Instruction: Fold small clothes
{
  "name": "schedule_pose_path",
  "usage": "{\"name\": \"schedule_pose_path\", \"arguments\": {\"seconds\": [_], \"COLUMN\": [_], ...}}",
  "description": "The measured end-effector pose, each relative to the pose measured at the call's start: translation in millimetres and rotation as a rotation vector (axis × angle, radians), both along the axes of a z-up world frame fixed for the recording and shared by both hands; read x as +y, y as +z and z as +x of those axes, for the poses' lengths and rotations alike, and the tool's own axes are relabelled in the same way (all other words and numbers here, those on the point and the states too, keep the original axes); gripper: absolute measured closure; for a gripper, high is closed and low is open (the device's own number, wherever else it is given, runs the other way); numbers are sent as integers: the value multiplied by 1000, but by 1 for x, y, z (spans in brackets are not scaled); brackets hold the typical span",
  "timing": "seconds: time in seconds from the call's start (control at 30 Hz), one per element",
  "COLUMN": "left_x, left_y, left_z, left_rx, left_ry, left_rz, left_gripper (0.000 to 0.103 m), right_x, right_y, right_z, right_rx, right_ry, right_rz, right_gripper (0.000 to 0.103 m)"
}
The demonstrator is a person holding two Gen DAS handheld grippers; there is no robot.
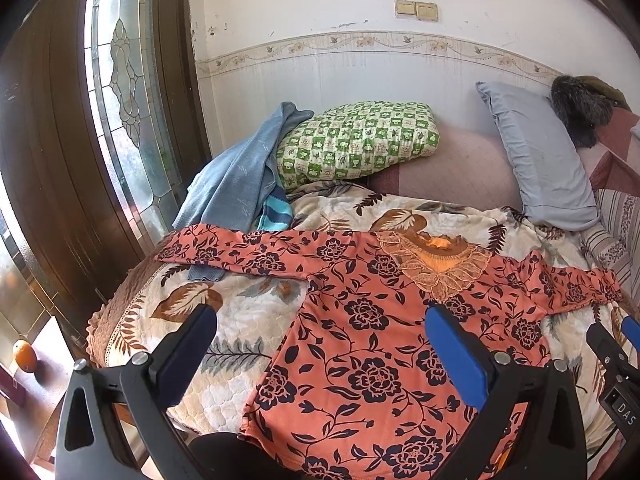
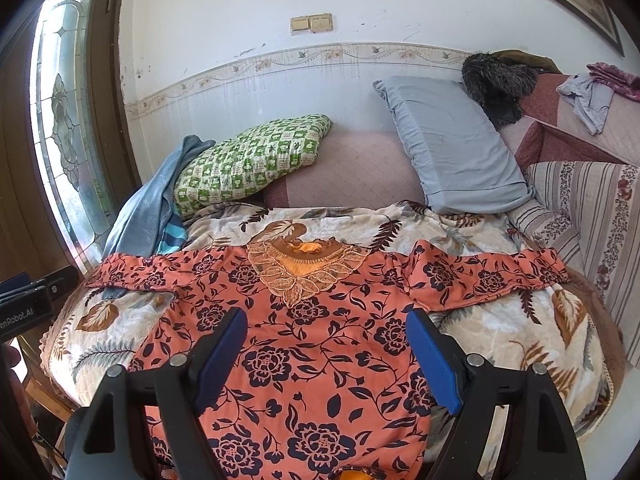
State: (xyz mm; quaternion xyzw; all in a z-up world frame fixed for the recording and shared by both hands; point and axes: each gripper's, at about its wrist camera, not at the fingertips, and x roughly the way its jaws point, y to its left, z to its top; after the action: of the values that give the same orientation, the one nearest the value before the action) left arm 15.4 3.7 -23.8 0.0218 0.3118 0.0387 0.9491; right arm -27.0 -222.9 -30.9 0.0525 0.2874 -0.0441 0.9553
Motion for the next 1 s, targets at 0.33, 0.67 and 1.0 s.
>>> {"name": "schedule_pose_path", "arguments": {"seconds": [0.33,0.67,1.0], "left_x": [-3,-2,-2], "left_y": [-3,-8,-8], "left_z": [2,1,1], "left_rx": [8,14,16], "left_ry": [-3,-4,-6], "left_rz": [5,6,14], "left_gripper": [0,0,0], "right_x": [-4,-3,-2], "right_y": [-1,-2,-4], "right_z": [0,1,0], "right_rx": [5,10,14], "right_ry": [-10,-6,-5], "right_rz": [13,14,13], "right_gripper": [19,19,19]}}
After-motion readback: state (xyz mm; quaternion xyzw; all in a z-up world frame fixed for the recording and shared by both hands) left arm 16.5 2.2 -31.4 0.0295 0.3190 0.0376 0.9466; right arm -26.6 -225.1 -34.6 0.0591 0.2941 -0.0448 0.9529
